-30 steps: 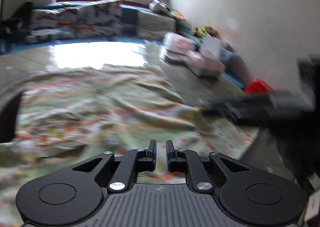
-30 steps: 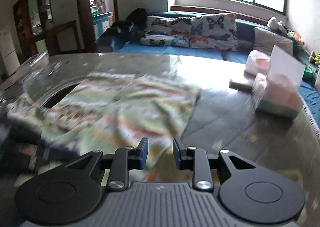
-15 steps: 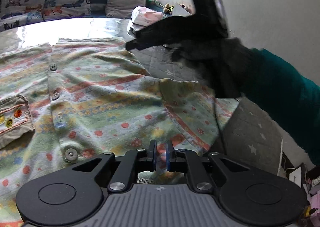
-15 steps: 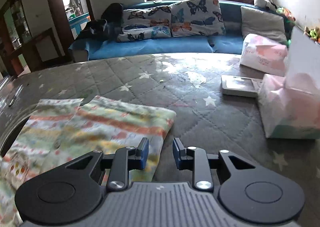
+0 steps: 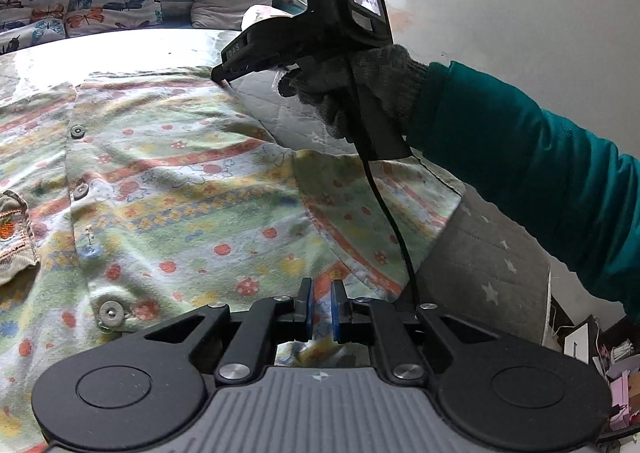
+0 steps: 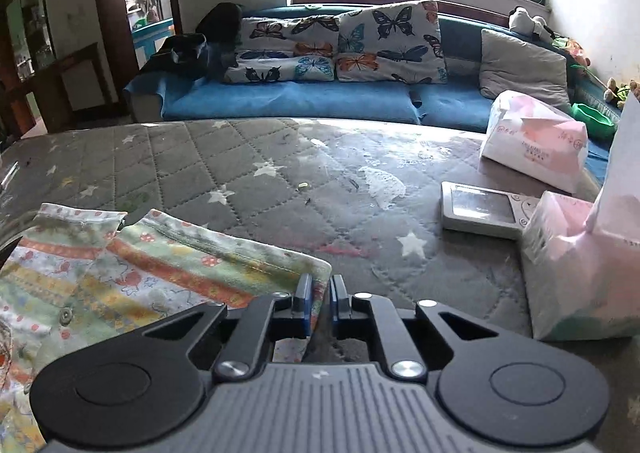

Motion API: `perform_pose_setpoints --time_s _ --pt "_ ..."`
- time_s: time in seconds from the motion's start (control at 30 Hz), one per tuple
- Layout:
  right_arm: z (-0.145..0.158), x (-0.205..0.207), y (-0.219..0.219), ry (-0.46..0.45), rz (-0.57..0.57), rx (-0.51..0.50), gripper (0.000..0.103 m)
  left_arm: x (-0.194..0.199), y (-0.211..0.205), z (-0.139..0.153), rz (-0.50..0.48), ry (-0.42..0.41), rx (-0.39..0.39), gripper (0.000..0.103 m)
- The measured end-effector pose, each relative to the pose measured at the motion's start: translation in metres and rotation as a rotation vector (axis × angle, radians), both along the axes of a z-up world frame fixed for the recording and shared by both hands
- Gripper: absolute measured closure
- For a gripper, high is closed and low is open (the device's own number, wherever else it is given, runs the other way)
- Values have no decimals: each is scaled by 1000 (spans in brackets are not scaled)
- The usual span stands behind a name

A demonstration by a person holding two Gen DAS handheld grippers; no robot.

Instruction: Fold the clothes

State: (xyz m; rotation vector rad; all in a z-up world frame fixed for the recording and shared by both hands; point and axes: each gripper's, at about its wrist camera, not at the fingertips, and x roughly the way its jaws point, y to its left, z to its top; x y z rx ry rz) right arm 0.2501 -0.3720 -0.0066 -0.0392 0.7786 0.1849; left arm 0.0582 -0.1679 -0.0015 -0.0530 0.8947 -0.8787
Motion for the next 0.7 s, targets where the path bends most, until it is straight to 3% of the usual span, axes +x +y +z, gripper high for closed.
perform_pose_setpoints --time_s 0.17,0.3,0.43,0.53,0.6,0.7 --pt "26 -26 -9 -20 3 1 86 -5 -3 4 18 -17 14 93" --pt "45 -68 -21 -36 9 -33 67 -12 0 14 38 -49 3 92" --pt "50 -117 -46 -40 -34 -31 63 -17 10 23 80 -74 -1 91" --pt "46 -163 -74 -38 -114 -30 58 -19 20 27 119 -94 6 84" --pt "39 -186 -87 -38 -161 -45 58 -20 28 29 150 -104 14 73" --pt "29 -215 -102 -40 -223 -61 56 -21 38 30 191 -114 21 69"
